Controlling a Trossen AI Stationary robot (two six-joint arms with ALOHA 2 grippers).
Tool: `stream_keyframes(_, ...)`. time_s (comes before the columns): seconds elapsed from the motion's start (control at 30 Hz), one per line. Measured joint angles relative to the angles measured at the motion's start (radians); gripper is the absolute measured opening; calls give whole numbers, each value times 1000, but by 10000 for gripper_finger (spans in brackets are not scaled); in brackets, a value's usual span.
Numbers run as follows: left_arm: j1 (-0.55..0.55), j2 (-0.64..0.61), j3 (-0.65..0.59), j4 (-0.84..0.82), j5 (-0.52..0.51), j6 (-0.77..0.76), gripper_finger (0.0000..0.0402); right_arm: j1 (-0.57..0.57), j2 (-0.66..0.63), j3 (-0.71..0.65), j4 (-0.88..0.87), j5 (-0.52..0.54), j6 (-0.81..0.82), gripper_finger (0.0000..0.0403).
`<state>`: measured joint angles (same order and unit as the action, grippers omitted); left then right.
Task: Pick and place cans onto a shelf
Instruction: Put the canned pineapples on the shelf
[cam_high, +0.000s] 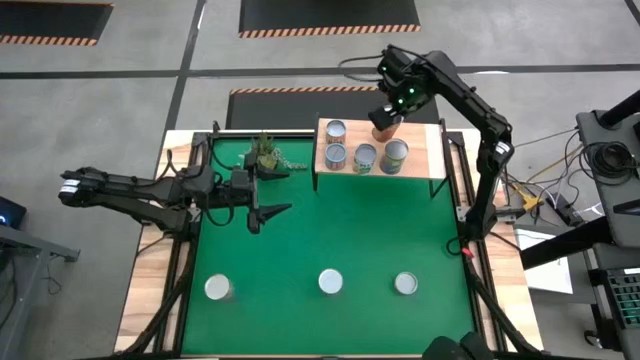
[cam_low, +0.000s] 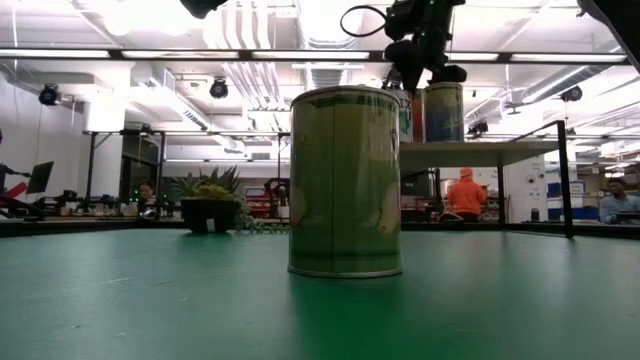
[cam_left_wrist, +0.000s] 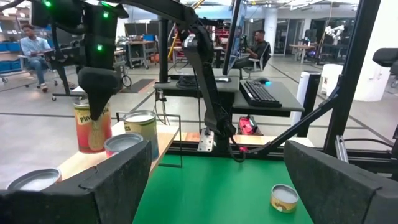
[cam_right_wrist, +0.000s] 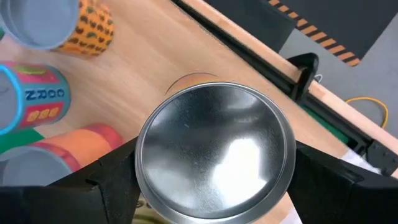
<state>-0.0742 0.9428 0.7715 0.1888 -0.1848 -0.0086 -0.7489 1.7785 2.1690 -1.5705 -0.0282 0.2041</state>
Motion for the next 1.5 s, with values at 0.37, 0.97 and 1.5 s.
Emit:
stream_keyframes(0.37,0,0,0,-12,0,0,346,26,-3,-63,-1,58,-89,313)
stream_keyframes(0.97,0,0,0,-8,0,0,346,42,-4,-79,0,134,-274,313)
stream_keyframes(1.5,0,0,0,-10,0,0,346,62,-8,-113,0,133,-284,313)
